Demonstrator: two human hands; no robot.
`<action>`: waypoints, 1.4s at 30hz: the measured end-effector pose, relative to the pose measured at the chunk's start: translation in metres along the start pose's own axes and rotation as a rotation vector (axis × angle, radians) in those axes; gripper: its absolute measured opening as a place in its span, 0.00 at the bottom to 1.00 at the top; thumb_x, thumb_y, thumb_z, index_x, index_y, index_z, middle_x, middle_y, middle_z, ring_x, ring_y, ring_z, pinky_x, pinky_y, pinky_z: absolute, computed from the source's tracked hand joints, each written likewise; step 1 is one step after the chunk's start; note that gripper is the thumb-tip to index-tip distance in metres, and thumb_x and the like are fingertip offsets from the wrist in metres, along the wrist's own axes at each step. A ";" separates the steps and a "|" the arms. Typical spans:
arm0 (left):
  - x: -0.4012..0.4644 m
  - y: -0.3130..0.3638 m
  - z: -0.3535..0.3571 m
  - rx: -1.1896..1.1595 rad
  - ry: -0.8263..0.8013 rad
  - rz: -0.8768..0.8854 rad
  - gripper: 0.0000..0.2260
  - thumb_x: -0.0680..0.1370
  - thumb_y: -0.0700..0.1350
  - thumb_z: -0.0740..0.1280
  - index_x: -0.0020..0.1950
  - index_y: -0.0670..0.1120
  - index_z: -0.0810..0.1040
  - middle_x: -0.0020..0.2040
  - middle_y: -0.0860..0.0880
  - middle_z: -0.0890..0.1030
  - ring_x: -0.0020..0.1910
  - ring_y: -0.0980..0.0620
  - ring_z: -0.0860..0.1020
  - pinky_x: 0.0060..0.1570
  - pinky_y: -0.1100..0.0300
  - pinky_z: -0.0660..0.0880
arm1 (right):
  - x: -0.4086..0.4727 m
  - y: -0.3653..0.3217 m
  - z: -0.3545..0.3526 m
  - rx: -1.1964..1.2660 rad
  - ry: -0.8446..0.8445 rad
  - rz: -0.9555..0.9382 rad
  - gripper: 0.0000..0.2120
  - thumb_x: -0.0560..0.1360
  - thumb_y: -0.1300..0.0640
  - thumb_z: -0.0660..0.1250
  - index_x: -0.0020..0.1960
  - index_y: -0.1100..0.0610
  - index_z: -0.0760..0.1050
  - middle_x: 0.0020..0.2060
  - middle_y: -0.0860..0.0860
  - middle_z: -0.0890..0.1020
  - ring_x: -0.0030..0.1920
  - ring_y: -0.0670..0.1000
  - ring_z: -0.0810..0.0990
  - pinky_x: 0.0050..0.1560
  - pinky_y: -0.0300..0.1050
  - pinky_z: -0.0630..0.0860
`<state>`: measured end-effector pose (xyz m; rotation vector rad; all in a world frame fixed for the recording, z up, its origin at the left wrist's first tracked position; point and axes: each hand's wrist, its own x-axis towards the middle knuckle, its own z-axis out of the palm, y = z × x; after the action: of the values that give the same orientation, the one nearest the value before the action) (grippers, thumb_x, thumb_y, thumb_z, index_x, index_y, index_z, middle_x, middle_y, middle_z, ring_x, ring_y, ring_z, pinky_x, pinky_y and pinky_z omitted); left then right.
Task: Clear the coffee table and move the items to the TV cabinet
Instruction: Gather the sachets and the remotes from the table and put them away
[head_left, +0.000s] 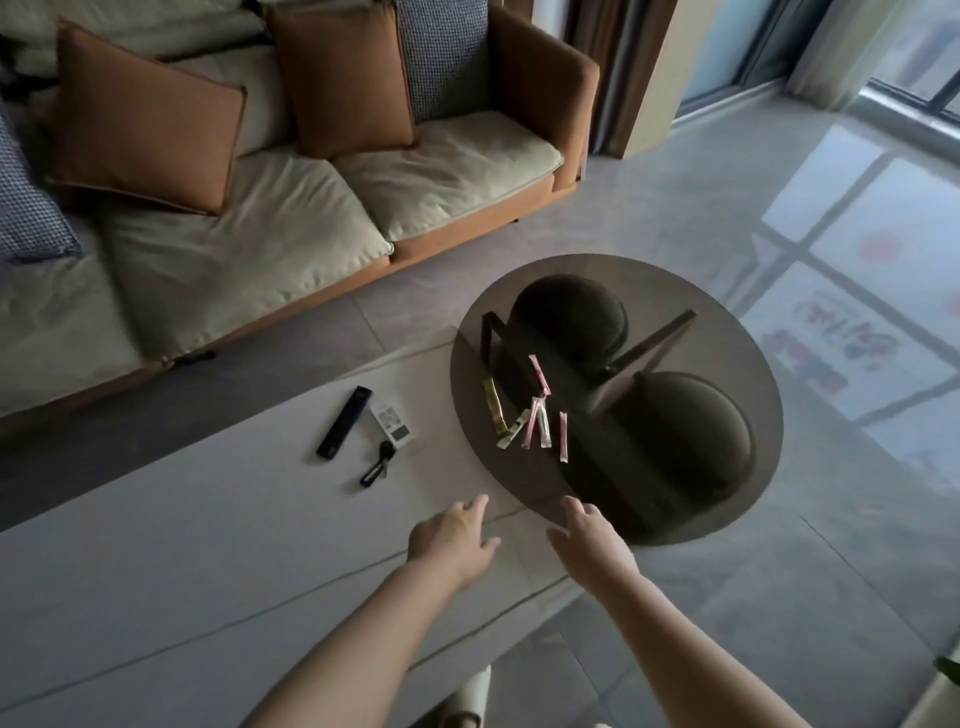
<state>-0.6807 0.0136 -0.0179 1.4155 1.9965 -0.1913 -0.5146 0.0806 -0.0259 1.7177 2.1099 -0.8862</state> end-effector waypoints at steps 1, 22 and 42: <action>0.014 0.002 -0.004 0.004 -0.002 0.002 0.28 0.78 0.58 0.57 0.76 0.53 0.54 0.70 0.45 0.68 0.66 0.44 0.71 0.58 0.54 0.70 | 0.011 -0.002 -0.003 -0.015 -0.001 0.001 0.25 0.78 0.47 0.59 0.73 0.52 0.59 0.65 0.54 0.71 0.62 0.56 0.74 0.57 0.50 0.75; 0.298 0.033 0.049 -0.231 0.122 -0.159 0.24 0.78 0.54 0.60 0.74 0.56 0.60 0.74 0.47 0.61 0.69 0.45 0.65 0.62 0.49 0.69 | 0.275 0.062 0.022 -0.093 -0.039 0.007 0.18 0.78 0.53 0.58 0.67 0.54 0.66 0.57 0.53 0.74 0.57 0.55 0.75 0.45 0.47 0.71; 0.401 0.011 0.073 -0.183 0.271 -0.260 0.34 0.78 0.52 0.62 0.77 0.48 0.45 0.68 0.41 0.66 0.60 0.45 0.74 0.51 0.55 0.77 | 0.363 0.067 0.071 0.043 0.177 0.070 0.14 0.74 0.59 0.60 0.59 0.55 0.65 0.48 0.51 0.74 0.42 0.53 0.76 0.35 0.44 0.68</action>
<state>-0.7130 0.2961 -0.3096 1.1113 2.3527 0.0734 -0.5545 0.3284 -0.3061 1.9447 2.1376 -0.7921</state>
